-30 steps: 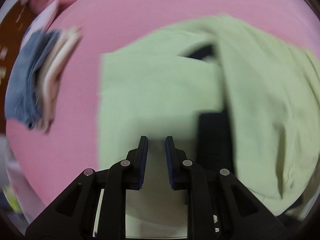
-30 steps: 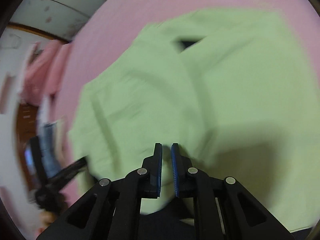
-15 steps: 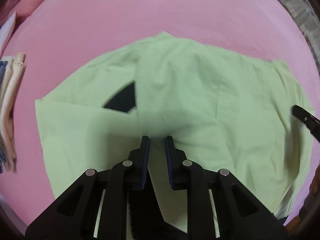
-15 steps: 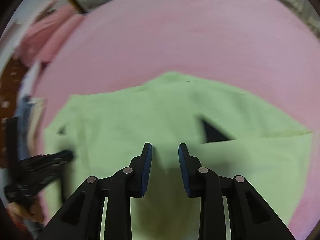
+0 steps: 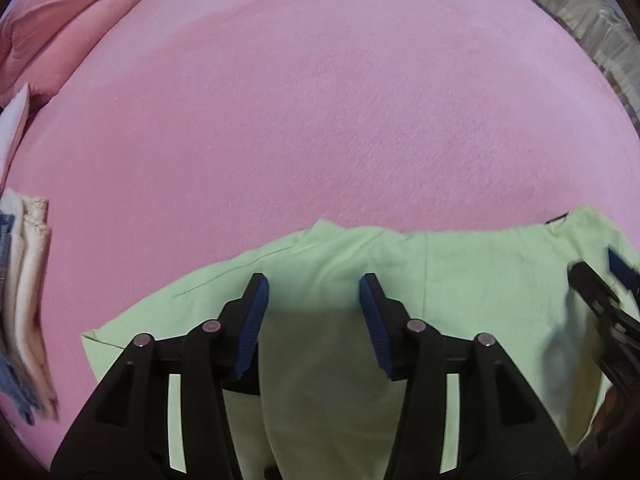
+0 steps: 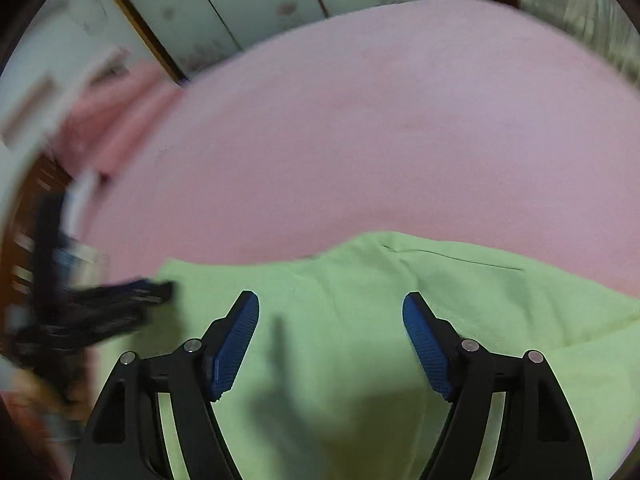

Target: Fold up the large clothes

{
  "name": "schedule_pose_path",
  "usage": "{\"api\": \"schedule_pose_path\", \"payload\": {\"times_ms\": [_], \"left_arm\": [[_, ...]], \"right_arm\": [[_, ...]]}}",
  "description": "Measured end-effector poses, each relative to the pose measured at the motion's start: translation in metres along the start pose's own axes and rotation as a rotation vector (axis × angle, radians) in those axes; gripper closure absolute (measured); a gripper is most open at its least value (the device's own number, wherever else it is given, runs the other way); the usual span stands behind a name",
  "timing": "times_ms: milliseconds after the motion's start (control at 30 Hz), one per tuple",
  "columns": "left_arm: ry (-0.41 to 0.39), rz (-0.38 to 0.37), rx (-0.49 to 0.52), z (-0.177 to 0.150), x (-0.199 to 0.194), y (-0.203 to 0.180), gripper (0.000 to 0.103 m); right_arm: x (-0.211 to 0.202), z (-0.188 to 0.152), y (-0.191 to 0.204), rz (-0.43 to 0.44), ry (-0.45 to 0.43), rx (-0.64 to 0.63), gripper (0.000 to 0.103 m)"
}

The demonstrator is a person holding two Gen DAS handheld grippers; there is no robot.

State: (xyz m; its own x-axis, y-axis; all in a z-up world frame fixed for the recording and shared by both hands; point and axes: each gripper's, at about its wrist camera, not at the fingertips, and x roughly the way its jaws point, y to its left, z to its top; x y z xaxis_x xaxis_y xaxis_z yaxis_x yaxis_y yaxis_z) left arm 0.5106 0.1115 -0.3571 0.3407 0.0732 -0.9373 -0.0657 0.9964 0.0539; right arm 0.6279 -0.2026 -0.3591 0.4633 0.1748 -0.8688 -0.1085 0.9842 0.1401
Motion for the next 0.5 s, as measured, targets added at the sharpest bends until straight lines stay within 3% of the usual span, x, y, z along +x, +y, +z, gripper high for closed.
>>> {"api": "schedule_pose_path", "payload": {"times_ms": [67,100,167,233,367,467,500], "left_arm": [[0.014,-0.045,-0.035,-0.008,-0.005,0.014,0.047],[0.019,-0.066,-0.053,0.004,-0.008,0.012,0.047],[0.007,-0.100,-0.123,-0.007,-0.026,0.030,0.047],[-0.015,-0.057,-0.175,-0.020,-0.045,0.042,0.047],[-0.091,0.028,-0.253,-0.062,-0.093,0.062,0.047],[-0.068,0.062,-0.271,-0.119,-0.121,0.062,0.047],[-0.058,0.058,-0.266,-0.138,-0.120,0.078,0.047]], "right_arm": [[0.012,-0.006,0.015,-0.214,-0.029,-0.127,0.027],[0.010,-0.010,0.017,-0.292,-0.063,-0.176,0.027],[0.001,-0.017,0.010,-0.429,-0.106,-0.218,0.027],[-0.017,-0.025,-0.004,-0.528,-0.140,-0.217,0.027],[-0.072,-0.054,-0.034,-0.569,-0.180,-0.139,0.027],[-0.113,-0.087,-0.046,-0.496,-0.148,-0.070,0.027],[-0.126,-0.101,-0.051,-0.482,-0.124,-0.047,0.027]]}}
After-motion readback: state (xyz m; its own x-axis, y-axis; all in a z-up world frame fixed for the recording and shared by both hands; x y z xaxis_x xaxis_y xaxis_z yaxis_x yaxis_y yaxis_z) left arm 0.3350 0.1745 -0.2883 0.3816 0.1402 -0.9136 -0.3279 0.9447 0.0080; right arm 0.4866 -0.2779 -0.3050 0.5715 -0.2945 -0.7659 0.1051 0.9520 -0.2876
